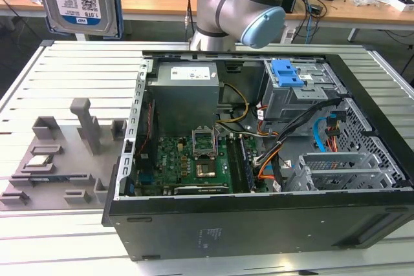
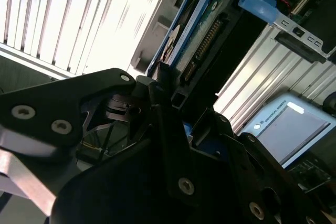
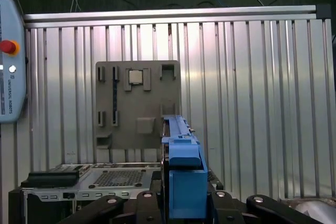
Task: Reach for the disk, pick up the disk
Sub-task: 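Pick up the disk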
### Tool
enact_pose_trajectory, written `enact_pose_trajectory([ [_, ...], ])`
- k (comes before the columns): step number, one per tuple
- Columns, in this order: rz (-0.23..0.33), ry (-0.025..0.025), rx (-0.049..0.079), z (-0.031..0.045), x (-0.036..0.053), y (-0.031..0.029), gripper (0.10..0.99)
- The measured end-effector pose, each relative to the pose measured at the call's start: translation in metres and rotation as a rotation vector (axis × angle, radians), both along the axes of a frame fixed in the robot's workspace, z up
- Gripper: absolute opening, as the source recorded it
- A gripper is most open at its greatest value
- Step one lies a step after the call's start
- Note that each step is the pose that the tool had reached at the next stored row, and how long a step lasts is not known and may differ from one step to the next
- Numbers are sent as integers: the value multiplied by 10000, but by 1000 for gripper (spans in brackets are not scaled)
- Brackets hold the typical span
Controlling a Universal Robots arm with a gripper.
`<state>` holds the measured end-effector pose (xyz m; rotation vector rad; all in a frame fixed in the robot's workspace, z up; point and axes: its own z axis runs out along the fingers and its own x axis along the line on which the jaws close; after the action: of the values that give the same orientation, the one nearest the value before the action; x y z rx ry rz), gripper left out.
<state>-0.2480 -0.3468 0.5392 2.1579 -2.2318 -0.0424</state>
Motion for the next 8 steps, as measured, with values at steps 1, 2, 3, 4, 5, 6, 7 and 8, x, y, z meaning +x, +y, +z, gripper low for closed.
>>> enact_pose_trajectory([
  [1, 0, 0, -1, 0, 22, 0, 365],
  [2, 0, 0, -1, 0, 53, 0, 365],
  [3, 1, 0, -1, 0, 76, 0, 365],
  [4, 0, 0, -2, 0, 100, 0, 365],
  [5, -1, -1, -2, 0, 125, 0, 365],
  [6, -1, 0, -3, 0, 167, 0, 365],
  [7, 0, 0, -4, 0, 211, 0, 365],
  [8, 1, 0, -5, 0, 254, 0, 365],
])
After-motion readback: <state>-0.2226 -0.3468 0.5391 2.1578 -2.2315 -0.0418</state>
